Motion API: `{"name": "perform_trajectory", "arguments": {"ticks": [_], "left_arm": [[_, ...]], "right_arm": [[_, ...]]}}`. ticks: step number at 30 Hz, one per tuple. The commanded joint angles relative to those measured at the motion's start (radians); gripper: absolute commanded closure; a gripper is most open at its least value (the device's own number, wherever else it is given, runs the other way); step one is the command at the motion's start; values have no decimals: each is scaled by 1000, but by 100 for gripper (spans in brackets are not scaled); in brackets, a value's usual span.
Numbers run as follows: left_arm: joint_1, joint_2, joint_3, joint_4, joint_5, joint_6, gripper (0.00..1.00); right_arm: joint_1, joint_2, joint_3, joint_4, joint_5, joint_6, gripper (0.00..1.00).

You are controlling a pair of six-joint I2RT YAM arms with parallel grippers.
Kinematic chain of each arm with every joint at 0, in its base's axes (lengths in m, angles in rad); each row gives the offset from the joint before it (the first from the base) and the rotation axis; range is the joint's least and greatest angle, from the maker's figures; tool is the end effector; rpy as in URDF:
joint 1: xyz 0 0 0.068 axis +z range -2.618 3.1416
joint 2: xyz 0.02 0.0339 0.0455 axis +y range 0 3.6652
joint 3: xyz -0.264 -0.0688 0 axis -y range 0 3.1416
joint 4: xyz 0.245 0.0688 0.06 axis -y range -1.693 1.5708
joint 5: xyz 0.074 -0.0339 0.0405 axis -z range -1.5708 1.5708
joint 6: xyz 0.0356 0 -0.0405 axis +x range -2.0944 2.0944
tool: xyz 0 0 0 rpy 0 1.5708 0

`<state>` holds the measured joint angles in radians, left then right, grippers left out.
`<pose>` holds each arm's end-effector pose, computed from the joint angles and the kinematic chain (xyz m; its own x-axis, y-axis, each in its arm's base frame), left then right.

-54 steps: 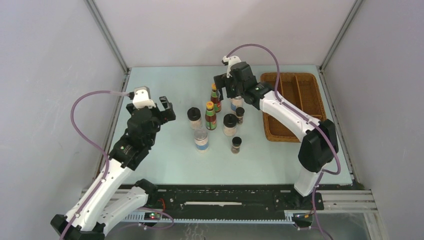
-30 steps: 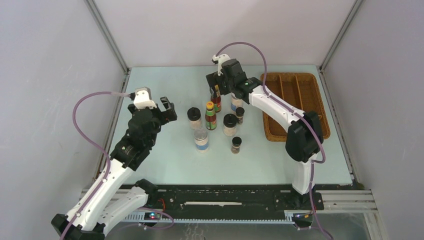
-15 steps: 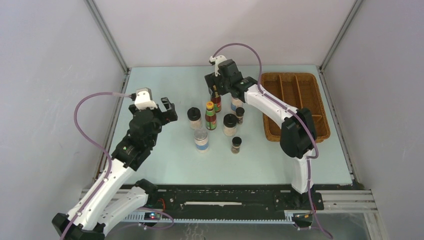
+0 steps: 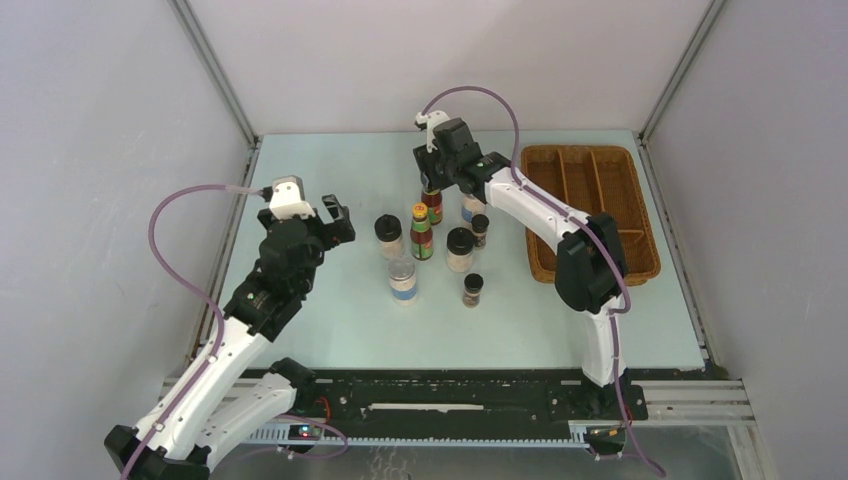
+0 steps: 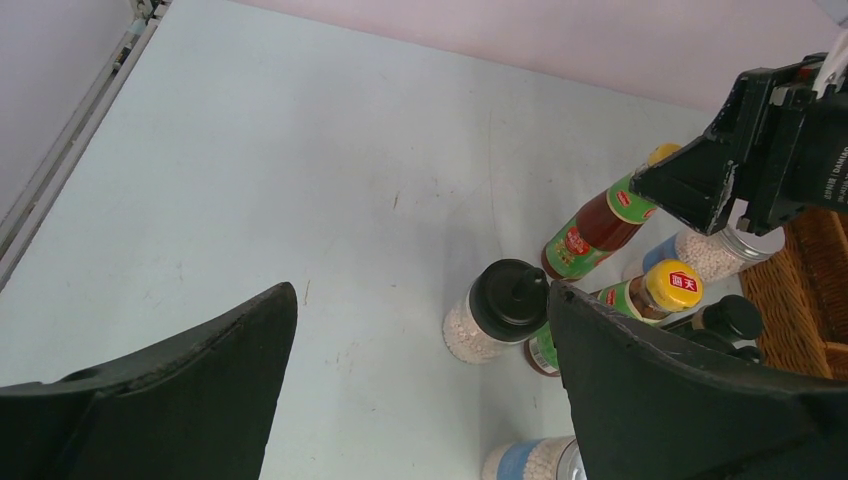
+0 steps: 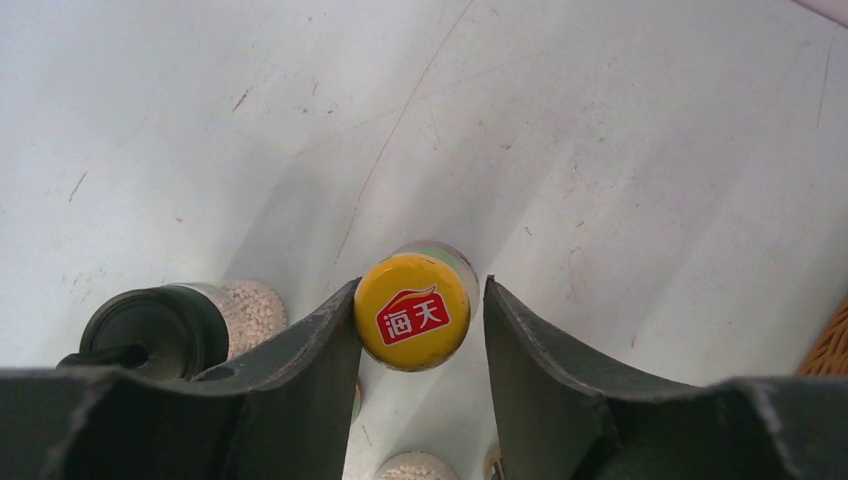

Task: Organize the condiment bottles
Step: Pick up the bottle from the center of the board.

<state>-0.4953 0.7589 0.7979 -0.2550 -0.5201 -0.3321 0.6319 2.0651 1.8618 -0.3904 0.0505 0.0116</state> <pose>0.1609 -0.0668 0.3422 -0.1735 -0.2278 -0.9581 -0.0753 0.9731 -0.2178 0.3949 0.2869 0.2939 -0.4578 -0.3208 -0.8291 -0.5509 0.8344 -0.0186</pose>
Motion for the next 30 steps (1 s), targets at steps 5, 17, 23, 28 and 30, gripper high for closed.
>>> {"name": "perform_trajectory", "arguments": {"ticks": [5,17,23,28,30], "left_arm": [[-5,0,-32,36,-18,9,0],[-5,-2,-39,38,-21,7,0],[-5,-4,-39,38,-21,5,0],[-5,-7,-41,37,-23,5,0],[-5,-9,-41,37,-24,5,0]], "right_arm": [[8,24,54,-9,-1,-10,54],[12,34,51,-14,28,-49,100],[22,28,36,-1,66,-67,100],[25,8,10,36,94,-70,100],[25,3,8,45,101,-70,100]]}}
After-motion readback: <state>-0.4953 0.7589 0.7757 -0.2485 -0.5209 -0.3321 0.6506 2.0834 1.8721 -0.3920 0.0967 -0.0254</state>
